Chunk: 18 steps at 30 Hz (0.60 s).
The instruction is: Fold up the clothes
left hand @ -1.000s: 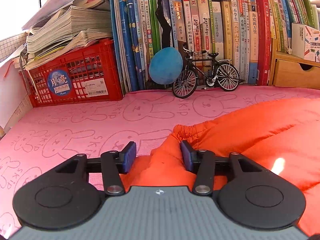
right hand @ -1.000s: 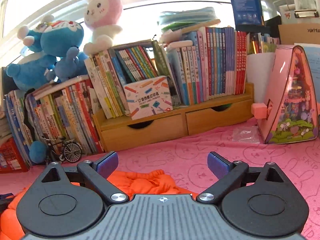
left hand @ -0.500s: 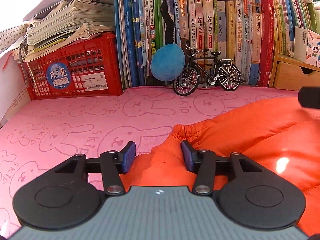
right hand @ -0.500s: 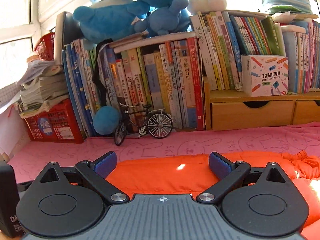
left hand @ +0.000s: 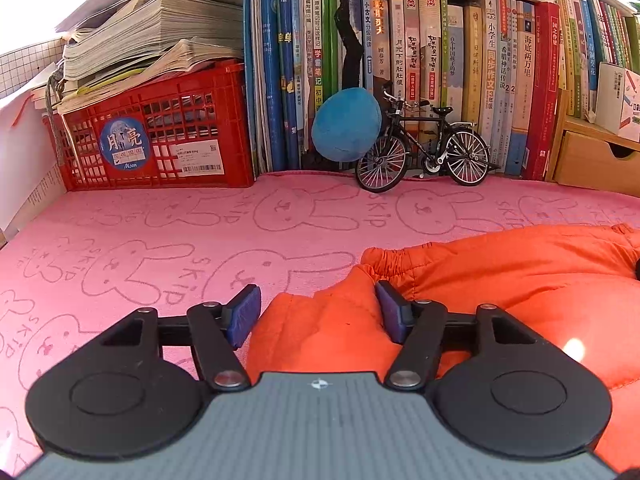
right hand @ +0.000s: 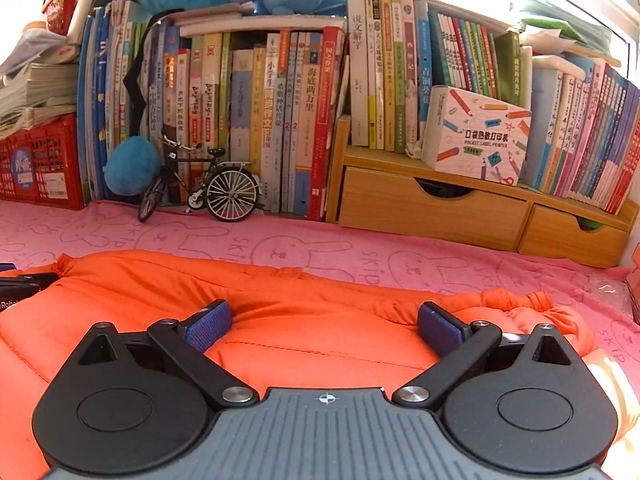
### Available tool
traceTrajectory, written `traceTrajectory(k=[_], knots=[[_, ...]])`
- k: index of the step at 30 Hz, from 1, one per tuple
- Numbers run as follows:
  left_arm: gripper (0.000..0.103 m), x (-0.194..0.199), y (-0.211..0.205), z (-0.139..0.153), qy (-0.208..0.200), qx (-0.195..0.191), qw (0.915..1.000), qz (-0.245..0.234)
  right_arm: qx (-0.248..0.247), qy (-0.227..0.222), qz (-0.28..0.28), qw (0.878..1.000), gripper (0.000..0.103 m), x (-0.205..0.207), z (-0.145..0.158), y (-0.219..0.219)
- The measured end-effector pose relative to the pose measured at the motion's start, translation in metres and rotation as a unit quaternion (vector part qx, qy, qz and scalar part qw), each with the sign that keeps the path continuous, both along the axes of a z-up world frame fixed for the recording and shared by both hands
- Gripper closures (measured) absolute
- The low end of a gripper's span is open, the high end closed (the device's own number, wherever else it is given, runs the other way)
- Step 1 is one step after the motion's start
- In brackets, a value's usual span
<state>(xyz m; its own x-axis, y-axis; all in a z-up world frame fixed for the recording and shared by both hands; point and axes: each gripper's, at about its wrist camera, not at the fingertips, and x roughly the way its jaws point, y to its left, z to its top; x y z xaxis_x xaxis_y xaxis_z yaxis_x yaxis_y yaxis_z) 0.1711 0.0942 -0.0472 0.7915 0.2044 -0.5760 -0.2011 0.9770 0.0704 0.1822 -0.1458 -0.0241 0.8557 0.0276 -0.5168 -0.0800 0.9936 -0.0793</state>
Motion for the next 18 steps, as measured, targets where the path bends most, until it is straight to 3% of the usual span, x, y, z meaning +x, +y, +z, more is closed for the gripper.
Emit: traceTrajectory(k=[4, 13, 18], knots=[[0.039, 0.000, 0.000, 0.001, 0.000, 0.001, 1.0000, -0.001, 0.006, 0.004, -0.039, 0.999, 0.003, 0.000, -0.002, -0.034], [0.037, 0.001, -0.003, 0.001, 0.001, 0.008, 1.0000, -0.003, 0.069, 0.030, -0.123, 0.990, 0.003, 0.001, -0.012, -0.112], [0.034, 0.001, -0.002, 0.001, 0.000, 0.006, 1.0000, 0.001, 0.106, 0.059, -0.125, 0.985, 0.001, 0.009, -0.019, -0.123]])
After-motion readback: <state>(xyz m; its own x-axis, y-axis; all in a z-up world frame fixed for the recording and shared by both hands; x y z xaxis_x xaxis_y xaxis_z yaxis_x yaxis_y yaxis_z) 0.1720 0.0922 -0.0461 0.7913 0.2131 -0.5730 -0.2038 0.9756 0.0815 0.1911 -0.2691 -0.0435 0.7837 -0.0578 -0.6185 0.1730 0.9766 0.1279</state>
